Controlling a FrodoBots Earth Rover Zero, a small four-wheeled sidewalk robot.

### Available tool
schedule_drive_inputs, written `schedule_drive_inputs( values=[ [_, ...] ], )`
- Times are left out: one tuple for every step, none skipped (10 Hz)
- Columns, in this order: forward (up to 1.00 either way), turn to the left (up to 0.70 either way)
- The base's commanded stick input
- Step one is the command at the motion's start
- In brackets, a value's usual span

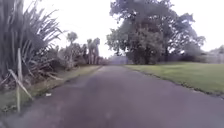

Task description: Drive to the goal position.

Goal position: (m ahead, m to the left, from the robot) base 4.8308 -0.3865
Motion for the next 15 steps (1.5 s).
schedule_drive_inputs(
  values=[
    [0.85, 0.00],
    [0.85, 0.00],
    [0.61, 0.00],
    [0.18, 0.00],
    [0.00, 0.00],
    [0.00, 0.00],
    [0.00, 0.00],
    [0.00, 0.00],
    [0.00, 0.00],
    [0.00, 0.00],
    [0.00, 0.00],
    [0.00, 0.00],
    [0.00, 0.00],
    [0.00, -0.06],
    [0.00, -0.18]
  ],
)
